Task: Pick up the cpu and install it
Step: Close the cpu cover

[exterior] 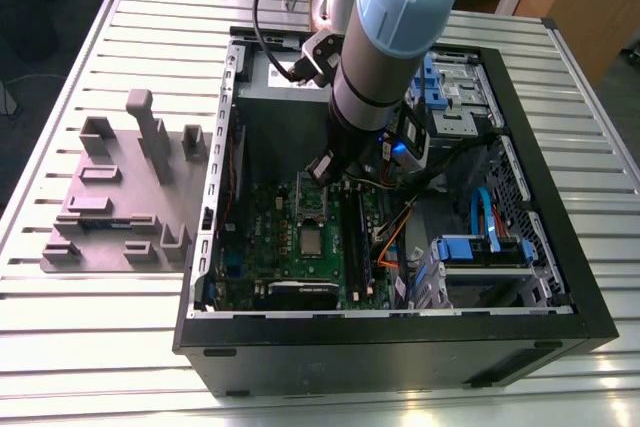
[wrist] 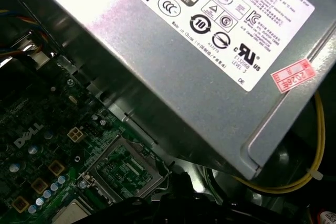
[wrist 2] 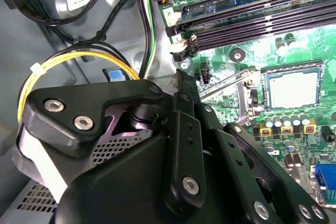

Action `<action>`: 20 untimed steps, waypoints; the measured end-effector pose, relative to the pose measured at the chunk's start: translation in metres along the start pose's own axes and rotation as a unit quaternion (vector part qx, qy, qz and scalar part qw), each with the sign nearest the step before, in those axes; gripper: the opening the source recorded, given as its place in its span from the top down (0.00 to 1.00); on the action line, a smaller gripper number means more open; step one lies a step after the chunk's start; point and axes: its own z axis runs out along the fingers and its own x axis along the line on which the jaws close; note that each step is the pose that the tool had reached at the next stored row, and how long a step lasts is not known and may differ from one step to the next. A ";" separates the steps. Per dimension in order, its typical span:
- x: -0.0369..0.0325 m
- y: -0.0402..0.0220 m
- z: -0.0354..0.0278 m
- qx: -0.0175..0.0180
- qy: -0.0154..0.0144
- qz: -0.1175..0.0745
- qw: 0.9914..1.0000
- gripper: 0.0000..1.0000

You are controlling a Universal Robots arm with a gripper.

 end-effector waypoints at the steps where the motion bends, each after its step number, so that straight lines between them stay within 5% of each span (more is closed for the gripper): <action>1: -0.0001 0.0001 -0.0005 0.000 0.000 0.000 1.000 0.90; 10: -0.0006 0.0016 -0.0058 0.003 0.003 0.000 1.000 0.90; 20: -0.0005 0.0025 -0.0084 0.017 0.015 0.001 1.000 0.90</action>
